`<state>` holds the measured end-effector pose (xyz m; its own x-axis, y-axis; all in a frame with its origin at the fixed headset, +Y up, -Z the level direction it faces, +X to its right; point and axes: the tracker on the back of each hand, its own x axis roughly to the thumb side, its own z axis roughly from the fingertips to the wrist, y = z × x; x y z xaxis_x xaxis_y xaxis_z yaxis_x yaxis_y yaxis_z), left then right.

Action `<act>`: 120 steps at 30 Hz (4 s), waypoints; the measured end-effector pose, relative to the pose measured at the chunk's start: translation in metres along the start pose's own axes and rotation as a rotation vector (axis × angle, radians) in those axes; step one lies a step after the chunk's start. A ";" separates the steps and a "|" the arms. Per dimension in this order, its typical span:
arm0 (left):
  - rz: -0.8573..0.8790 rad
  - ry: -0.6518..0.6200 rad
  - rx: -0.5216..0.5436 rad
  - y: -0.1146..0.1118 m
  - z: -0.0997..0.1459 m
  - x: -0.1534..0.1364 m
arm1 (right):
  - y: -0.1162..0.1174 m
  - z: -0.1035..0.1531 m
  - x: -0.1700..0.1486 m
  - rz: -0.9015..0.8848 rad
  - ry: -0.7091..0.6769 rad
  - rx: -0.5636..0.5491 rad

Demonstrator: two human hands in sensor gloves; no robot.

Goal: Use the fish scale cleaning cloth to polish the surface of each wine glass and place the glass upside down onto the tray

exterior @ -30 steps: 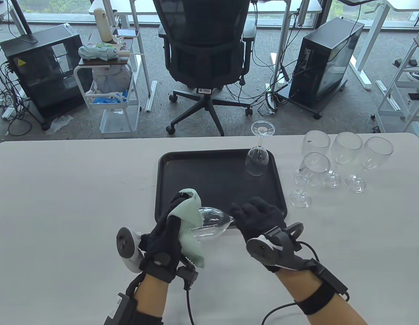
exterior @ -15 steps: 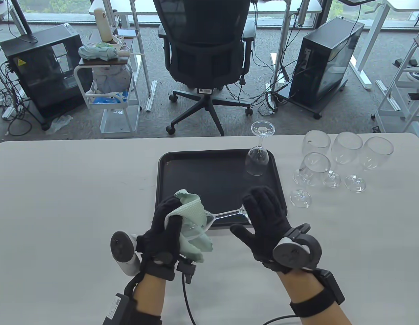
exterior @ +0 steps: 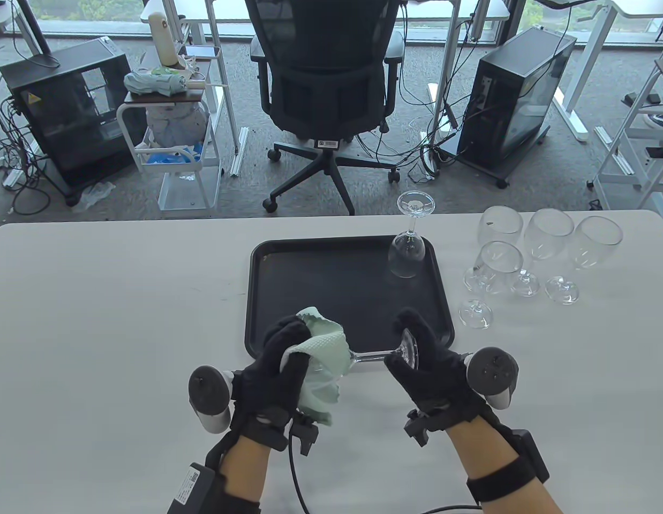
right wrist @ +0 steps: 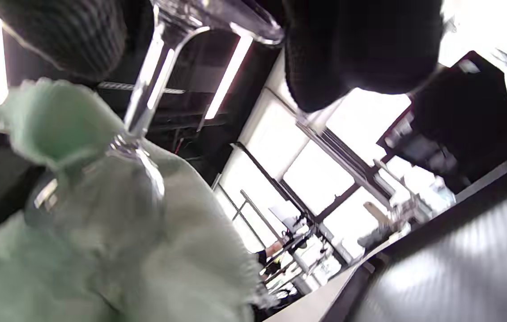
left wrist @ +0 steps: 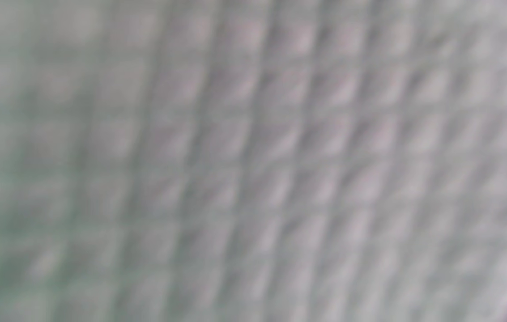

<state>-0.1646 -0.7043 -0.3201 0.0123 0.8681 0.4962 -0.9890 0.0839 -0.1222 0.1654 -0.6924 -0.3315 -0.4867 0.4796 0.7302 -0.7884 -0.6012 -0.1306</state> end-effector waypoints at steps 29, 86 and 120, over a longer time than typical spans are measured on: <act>0.035 -0.001 -0.016 -0.001 0.000 0.004 | -0.005 0.004 0.014 0.103 -0.116 -0.044; 0.092 0.004 0.056 0.008 -0.001 0.009 | -0.064 -0.043 0.030 0.373 0.258 -0.175; 0.168 0.007 0.078 0.020 -0.003 0.009 | 0.077 -0.176 -0.041 0.703 0.449 0.205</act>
<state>-0.1833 -0.6935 -0.3210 -0.1536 0.8698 0.4688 -0.9856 -0.1010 -0.1355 0.0584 -0.6456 -0.4897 -0.9736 0.1339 0.1851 -0.1854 -0.9365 -0.2977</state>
